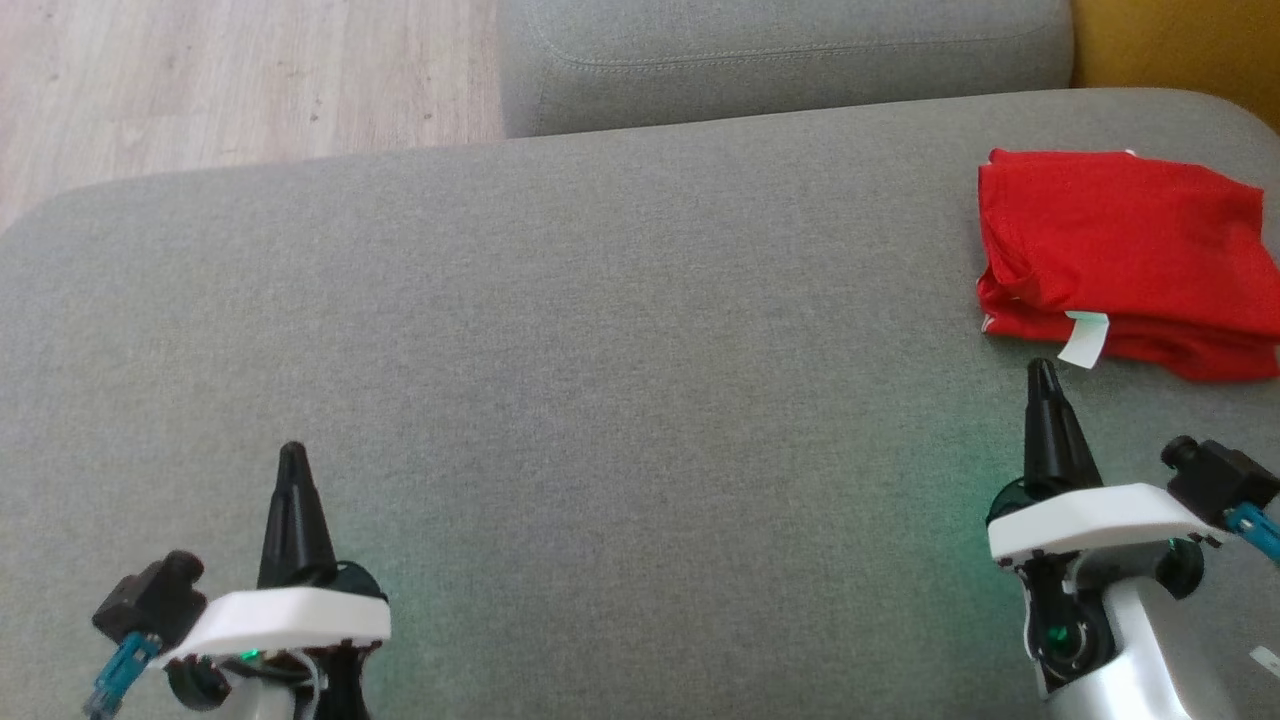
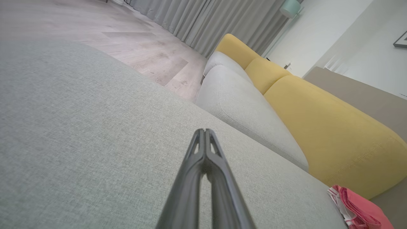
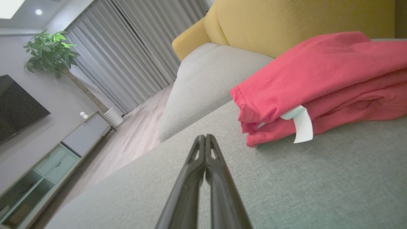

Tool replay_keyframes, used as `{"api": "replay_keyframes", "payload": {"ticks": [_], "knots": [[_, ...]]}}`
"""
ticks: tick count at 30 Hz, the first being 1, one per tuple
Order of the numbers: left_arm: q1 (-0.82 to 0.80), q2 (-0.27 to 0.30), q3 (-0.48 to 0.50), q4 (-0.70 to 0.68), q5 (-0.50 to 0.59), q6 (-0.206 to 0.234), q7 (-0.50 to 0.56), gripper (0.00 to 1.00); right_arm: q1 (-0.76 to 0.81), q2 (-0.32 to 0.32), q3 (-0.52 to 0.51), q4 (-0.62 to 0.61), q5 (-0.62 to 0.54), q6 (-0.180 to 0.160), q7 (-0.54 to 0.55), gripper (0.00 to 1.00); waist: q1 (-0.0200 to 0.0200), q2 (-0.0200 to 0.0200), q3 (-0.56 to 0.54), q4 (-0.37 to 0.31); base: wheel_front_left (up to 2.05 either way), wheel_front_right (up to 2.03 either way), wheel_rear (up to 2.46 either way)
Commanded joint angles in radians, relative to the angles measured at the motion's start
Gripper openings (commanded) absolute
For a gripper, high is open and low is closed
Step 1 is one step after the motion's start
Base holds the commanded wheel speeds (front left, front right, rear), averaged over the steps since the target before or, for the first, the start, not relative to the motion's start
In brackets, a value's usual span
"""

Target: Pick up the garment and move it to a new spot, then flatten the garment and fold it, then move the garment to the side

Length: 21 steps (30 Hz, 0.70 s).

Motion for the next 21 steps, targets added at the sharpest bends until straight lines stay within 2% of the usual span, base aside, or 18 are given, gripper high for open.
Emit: {"api": "replay_keyframes", "payload": {"ticks": [1,21], "knots": [[-0.039,0.004,0.014,-0.038,-0.018,-0.004,0.003,0.0,-0.03,-0.004,-0.002,-0.037,0.022,0.0,0.005,0.0,0.0,0.0,0.0,0.0,0.0,0.0,0.0],[-0.038,0.006,0.044,-0.042,-0.226,-0.007,0.065,0.0,-0.009,-0.004,-0.032,-0.065,0.246,0.0,0.065,0.0,0.0,0.0,-0.013,0.003,0.0,0.0,0.0]]}}
